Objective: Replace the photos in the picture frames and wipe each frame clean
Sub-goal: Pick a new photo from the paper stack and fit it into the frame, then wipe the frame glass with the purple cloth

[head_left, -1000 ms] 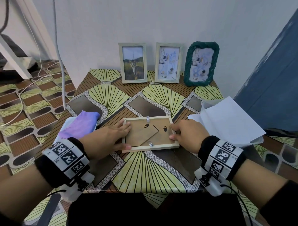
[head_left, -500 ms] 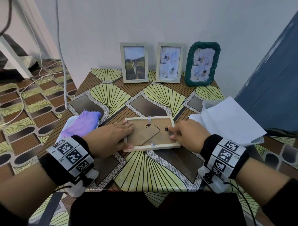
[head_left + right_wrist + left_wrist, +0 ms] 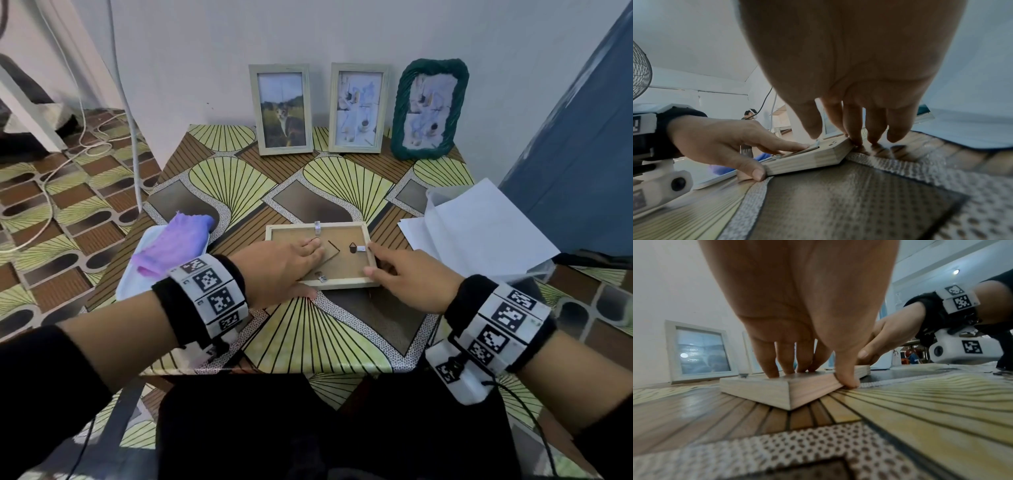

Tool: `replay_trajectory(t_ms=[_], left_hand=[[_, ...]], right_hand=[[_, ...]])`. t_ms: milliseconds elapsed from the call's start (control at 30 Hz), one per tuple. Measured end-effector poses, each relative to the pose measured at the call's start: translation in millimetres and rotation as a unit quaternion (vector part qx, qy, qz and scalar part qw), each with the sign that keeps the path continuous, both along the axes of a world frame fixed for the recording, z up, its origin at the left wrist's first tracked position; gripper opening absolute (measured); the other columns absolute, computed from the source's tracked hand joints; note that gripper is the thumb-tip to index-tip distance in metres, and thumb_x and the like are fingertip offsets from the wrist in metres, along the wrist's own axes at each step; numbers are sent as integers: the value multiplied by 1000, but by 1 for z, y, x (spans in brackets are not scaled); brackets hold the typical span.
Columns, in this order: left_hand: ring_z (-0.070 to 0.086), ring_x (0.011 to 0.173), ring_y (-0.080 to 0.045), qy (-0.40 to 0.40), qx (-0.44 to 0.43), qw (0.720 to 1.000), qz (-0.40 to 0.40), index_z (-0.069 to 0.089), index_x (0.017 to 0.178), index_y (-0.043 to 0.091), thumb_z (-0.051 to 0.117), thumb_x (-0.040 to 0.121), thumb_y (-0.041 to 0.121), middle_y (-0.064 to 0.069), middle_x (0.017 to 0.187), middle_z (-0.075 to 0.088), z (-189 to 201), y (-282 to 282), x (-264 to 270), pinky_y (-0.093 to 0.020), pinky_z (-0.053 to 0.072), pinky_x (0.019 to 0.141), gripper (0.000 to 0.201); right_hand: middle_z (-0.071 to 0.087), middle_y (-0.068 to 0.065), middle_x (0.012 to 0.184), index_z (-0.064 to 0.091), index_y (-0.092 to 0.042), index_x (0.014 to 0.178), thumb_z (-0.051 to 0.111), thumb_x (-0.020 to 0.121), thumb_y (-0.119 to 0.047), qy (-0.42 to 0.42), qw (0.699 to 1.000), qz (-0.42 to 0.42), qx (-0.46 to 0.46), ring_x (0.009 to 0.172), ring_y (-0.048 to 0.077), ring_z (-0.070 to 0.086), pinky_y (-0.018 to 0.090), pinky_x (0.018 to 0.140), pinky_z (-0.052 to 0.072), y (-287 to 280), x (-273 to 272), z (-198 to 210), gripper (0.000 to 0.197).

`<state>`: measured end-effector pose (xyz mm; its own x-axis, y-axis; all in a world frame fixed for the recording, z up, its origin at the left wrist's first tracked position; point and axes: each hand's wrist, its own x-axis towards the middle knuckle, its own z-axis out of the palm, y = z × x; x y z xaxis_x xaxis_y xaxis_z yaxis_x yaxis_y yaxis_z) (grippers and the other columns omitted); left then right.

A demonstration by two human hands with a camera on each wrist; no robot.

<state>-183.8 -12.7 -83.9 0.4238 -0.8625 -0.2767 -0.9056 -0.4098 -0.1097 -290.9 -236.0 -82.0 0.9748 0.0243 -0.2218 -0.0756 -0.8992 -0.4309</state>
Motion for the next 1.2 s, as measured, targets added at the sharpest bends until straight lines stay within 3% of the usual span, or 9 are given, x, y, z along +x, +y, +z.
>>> replay_trajectory(t_ms=[233, 333, 433, 567, 667, 833, 1000, 1100, 1200], left_hand=[[23, 147, -17, -1, -35, 999, -31, 13, 155, 13, 27, 103, 49, -5, 162, 18, 12, 2, -7, -35, 30, 117, 65], [38, 140, -16, 1, -100, 994, -47, 22, 154, 18, 24, 104, 46, 1, 159, 29, 23, 5, -13, -35, 39, 110, 57], [62, 108, -21, -10, -147, 988, -45, 21, 154, 25, 18, 103, 46, 4, 147, 48, 32, 5, -18, -38, 51, 90, 55], [61, 76, -19, 23, -247, 969, 6, 28, 152, 30, 26, 104, 41, 1, 103, 69, 44, 5, -13, -32, 47, 70, 49], [63, 82, -11, 100, -319, 941, 54, 43, 142, 31, 30, 103, 35, 7, 104, 69, 52, 5, -9, -26, 51, 75, 41], [63, 102, -16, 213, -389, 876, 190, 57, 129, 21, 39, 105, 23, 5, 109, 67, 49, 12, 4, -37, 52, 86, 31], [65, 95, -18, 264, -432, 807, 305, 61, 116, 19, 40, 105, 17, -1, 105, 68, 29, 27, 8, -31, 56, 80, 24], [61, 88, -13, 254, -434, 787, 357, 61, 120, 14, 41, 104, 14, -4, 103, 66, 14, 35, 7, -13, 49, 65, 25], [59, 98, -16, 239, -412, 793, 381, 60, 123, 7, 43, 102, 11, -8, 110, 65, 3, 42, 5, -24, 48, 82, 27]], right_hand=[[68, -6, 111, 63, -27, 126, 35, 103, -45, -55, 991, -53, 107, 101, 14, 58, 30, 88, 43, 0, -5, 3, 40], [67, -5, 81, 71, -31, 98, 31, 101, -54, -100, 983, -105, 113, 76, 13, 58, 27, 67, 41, -2, -5, 10, 46], [54, -4, 55, 72, -20, 83, 28, 98, -60, -138, 967, -164, 135, 52, 7, 48, 23, 51, 33, -5, 1, 20, 62], [61, -2, 66, 72, -9, 93, 30, 95, -66, -145, 939, -199, 242, 63, 9, 58, 29, 70, 46, -7, 7, 22, 70], [71, -19, 97, 70, -35, 97, 35, 97, -60, -133, 910, -189, 345, 98, 4, 67, 29, 90, 48, 0, 8, 17, 43], [48, -59, 92, 45, -60, 102, 41, 98, -57, -74, 948, -79, 299, 96, -34, 44, -5, 78, 34, 14, 11, 3, 8], [58, -24, 127, 32, -35, 140, 63, 79, -66, -1, 979, 3, 205, 115, -2, 56, 21, 96, 46, 22, 12, -4, 75], [59, -20, 127, 26, -30, 141, 71, 73, -66, 11, 990, 41, 134, 110, 2, 58, 26, 93, 50, 29, 12, -2, 89], [54, -12, 134, 28, -28, 140, 75, 72, -61, 2, 993, 63, 98, 115, 9, 56, 35, 98, 48, 37, 16, 1, 89]])
